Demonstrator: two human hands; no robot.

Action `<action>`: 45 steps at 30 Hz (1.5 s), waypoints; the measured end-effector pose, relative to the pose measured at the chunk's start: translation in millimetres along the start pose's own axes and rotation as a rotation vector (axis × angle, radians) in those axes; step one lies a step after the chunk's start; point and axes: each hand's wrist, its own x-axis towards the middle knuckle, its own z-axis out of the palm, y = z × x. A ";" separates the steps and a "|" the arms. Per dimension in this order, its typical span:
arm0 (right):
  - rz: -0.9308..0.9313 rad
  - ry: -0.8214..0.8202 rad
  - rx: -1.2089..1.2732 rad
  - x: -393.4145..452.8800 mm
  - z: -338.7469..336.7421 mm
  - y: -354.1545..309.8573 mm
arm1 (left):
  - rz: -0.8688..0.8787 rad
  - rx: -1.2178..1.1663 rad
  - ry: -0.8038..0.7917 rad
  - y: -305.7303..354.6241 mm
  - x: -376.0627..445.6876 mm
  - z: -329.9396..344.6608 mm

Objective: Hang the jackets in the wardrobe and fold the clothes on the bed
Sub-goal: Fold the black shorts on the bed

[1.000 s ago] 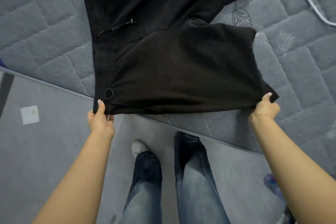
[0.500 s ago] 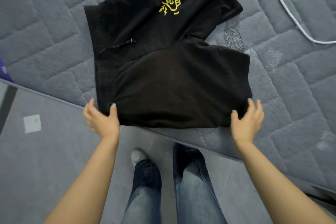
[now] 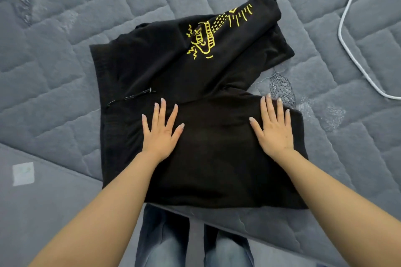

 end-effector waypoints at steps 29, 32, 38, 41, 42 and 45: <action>0.374 0.137 0.030 174.6 -144.9 -63.3 | -0.003 -0.394 0.152 -127.0 209.3 -192.9; 0.244 0.204 -0.022 173.2 -152.0 -66.3 | 0.043 -0.403 0.059 -124.1 211.3 -194.0; 0.035 0.105 -0.033 229.2 -163.8 -92.0 | -0.002 -0.589 -0.018 -128.3 213.0 -195.5; 0.062 0.015 -0.113 241.0 -155.8 -91.4 | 0.043 -0.542 0.075 -125.8 207.9 -194.7; 0.063 0.075 -0.127 239.8 -155.5 -90.9 | 0.046 -0.548 0.116 -124.8 205.0 -197.1; 0.056 0.297 -0.108 231.5 -165.7 -85.5 | 0.071 -0.565 0.200 -124.3 193.1 -206.4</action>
